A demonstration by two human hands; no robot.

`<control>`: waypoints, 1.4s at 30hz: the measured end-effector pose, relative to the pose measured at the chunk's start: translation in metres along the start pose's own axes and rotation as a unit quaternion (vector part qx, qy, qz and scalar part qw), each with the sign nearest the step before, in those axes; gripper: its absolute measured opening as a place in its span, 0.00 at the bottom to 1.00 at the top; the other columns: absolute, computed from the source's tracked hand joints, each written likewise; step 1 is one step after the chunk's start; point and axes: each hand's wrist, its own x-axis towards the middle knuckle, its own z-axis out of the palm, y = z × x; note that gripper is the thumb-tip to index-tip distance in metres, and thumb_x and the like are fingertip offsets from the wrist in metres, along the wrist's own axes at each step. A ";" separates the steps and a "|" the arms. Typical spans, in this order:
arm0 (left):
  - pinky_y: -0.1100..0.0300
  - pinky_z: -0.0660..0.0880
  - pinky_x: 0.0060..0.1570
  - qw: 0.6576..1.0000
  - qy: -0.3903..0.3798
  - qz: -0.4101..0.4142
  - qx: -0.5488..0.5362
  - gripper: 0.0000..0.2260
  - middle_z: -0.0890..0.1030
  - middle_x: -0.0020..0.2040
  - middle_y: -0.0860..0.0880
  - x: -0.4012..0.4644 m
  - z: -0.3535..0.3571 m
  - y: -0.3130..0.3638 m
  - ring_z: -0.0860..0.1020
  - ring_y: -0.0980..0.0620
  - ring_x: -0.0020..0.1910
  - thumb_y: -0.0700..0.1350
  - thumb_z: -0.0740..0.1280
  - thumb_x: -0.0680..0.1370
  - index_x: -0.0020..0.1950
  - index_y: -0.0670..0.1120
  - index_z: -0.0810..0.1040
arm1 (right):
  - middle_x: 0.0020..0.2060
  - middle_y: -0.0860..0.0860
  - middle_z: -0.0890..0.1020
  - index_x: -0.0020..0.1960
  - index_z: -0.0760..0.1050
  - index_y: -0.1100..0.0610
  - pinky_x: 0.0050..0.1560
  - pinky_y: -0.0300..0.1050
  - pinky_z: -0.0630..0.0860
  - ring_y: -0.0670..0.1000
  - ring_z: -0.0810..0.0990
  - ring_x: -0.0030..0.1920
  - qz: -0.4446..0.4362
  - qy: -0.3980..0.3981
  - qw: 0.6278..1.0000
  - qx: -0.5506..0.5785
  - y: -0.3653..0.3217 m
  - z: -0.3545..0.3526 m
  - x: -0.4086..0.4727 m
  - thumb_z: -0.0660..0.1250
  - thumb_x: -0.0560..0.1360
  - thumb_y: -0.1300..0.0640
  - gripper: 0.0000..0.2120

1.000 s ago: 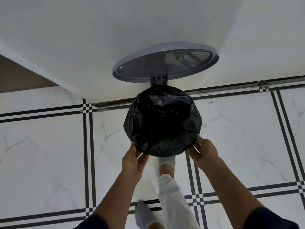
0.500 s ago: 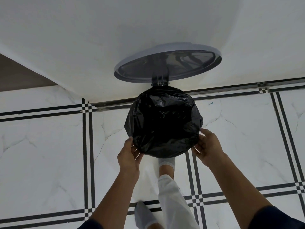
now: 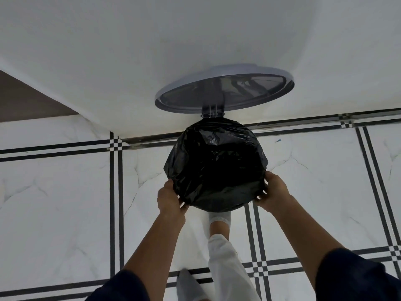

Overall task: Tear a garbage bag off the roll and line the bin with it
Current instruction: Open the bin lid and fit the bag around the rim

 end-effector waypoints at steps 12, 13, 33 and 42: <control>0.51 0.80 0.41 0.995 0.048 0.042 0.082 0.15 0.82 0.57 0.46 0.003 0.005 0.011 0.81 0.42 0.57 0.55 0.65 0.82 0.62 0.47 0.80 | 0.46 0.52 0.84 0.47 0.79 0.56 0.61 0.60 0.80 0.57 0.83 0.50 -0.130 0.040 0.985 -0.106 -0.013 0.012 0.011 0.67 0.77 0.41 0.18; 0.49 0.81 0.44 0.995 0.043 0.029 0.082 0.17 0.81 0.59 0.46 0.004 0.006 0.013 0.80 0.42 0.59 0.57 0.65 0.82 0.65 0.48 0.78 | 0.48 0.52 0.84 0.52 0.78 0.57 0.60 0.57 0.80 0.56 0.83 0.50 -0.111 0.044 0.990 -0.070 -0.013 0.014 0.011 0.69 0.76 0.43 0.17; 0.44 0.74 0.61 0.910 0.113 0.366 0.161 0.16 0.72 0.58 0.52 -0.051 0.031 0.061 0.73 0.43 0.64 0.52 0.69 0.76 0.60 0.46 0.74 | 0.54 0.46 0.84 0.58 0.80 0.51 0.58 0.43 0.78 0.43 0.80 0.53 -0.442 0.109 0.884 -0.107 -0.065 0.030 -0.077 0.65 0.79 0.53 0.11; 0.48 0.63 0.75 0.494 -0.147 0.661 0.546 0.24 0.69 0.77 0.49 -0.153 0.085 0.163 0.64 0.48 0.77 0.59 0.52 0.85 0.78 0.49 0.67 | 0.71 0.47 0.76 0.75 0.70 0.47 0.71 0.41 0.67 0.48 0.71 0.71 -0.675 -0.115 0.518 -0.513 -0.150 0.060 -0.177 0.65 0.80 0.45 0.25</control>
